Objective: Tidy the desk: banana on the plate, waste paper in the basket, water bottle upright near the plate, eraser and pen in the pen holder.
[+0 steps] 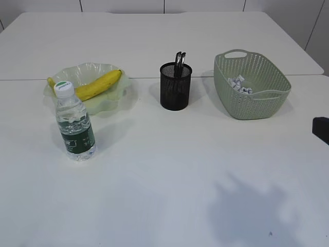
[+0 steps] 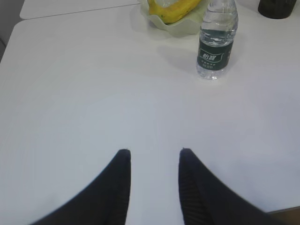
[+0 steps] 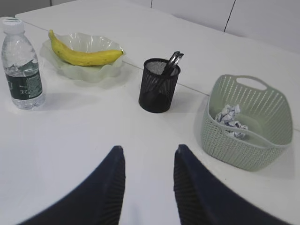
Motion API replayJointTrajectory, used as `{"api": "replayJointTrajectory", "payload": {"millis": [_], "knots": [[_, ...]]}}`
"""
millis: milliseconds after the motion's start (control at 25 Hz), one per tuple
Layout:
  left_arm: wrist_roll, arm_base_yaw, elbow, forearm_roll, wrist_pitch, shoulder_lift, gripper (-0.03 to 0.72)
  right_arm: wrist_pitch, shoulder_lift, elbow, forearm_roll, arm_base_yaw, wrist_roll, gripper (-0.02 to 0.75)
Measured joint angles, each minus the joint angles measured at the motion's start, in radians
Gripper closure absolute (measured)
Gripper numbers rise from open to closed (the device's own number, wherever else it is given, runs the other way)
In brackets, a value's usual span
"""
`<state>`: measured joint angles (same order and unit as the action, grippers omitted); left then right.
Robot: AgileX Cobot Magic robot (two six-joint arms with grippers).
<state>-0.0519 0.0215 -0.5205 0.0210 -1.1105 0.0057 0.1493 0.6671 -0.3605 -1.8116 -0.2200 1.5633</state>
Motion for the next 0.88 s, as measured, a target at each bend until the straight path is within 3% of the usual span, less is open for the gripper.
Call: {"api": "replayJointTrajectory", "payload": {"millis": [880], "knots": [[0.0, 0.0, 0.0, 0.0, 0.0, 0.0, 0.449, 0.043, -0.12, 0.052, -0.029, 0.0, 0.236, 0.471]]}}
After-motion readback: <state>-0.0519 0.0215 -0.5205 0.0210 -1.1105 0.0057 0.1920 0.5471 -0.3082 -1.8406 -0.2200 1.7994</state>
